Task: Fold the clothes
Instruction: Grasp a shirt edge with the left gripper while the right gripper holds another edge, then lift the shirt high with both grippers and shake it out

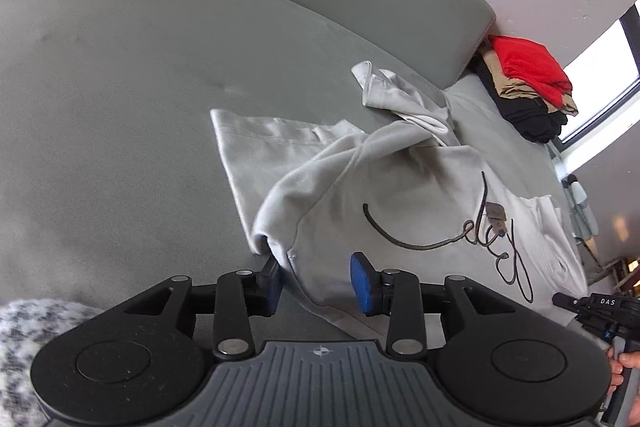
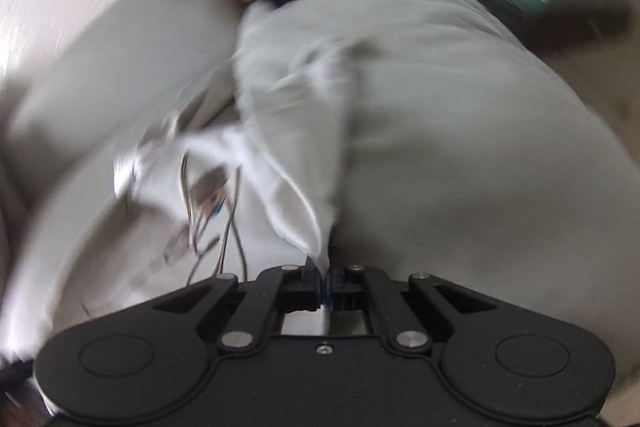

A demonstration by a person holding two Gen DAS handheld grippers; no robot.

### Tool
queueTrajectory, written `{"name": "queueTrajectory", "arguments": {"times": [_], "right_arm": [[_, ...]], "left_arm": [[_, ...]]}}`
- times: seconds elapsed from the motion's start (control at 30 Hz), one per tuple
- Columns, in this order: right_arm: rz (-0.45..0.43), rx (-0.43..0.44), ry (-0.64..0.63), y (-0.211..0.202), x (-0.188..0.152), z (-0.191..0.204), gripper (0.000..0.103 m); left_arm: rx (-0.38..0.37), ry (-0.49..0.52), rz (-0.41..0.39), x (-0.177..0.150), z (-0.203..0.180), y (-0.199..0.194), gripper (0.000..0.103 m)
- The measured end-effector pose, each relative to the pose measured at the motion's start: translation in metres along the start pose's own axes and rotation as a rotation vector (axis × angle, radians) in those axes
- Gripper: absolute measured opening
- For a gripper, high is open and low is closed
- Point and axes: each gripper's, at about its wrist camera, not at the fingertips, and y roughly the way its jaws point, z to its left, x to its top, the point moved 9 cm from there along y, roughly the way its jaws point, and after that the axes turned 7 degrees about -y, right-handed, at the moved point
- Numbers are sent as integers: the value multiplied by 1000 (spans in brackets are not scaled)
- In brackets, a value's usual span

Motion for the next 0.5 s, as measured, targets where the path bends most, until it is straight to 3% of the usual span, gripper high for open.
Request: {"name": "queueTrajectory", "arguments": {"times": [0.13, 0.23, 0.3, 0.37, 0.5], "right_arm": [[10, 33, 88, 2, 2, -10, 2], [18, 47, 83, 5, 1, -7, 2], [23, 67, 80, 6, 1, -6, 3], [24, 87, 72, 6, 0, -6, 5], [20, 125, 45, 6, -1, -5, 13]], "left_arm": [[-19, -59, 10, 0, 0, 12, 34], [-57, -112, 20, 0, 0, 19, 31], [-77, -151, 32, 0, 2, 23, 16], [-85, -173, 41, 0, 2, 27, 10], [-90, -185, 50, 0, 1, 28, 8]]}}
